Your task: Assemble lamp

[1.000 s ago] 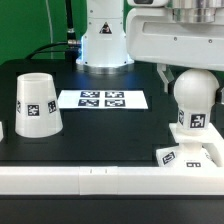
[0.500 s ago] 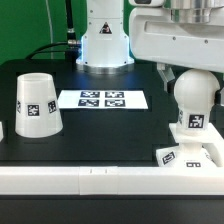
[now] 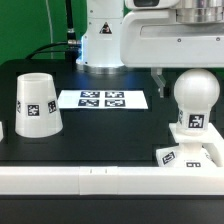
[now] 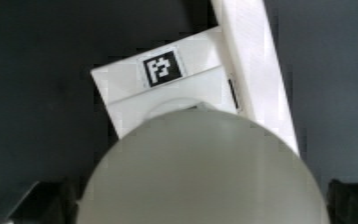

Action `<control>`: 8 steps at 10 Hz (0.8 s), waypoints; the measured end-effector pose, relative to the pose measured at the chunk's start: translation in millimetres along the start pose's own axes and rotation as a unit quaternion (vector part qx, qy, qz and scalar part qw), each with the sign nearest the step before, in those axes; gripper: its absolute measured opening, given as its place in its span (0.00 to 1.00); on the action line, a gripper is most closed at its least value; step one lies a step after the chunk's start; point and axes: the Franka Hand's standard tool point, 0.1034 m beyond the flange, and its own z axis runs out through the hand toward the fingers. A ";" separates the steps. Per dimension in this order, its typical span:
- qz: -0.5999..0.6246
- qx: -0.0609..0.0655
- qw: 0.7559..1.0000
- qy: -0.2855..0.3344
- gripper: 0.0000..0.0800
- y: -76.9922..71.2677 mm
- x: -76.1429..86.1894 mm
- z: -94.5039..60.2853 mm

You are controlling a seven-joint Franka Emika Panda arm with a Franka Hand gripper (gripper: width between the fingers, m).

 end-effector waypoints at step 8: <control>-0.358 -0.037 0.933 0.011 0.87 -1.0 3.0 -0.6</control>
Offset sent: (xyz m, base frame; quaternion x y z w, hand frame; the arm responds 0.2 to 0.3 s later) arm 0.0000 0.0000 0.0000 0.0000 0.0000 -0.1938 0.9810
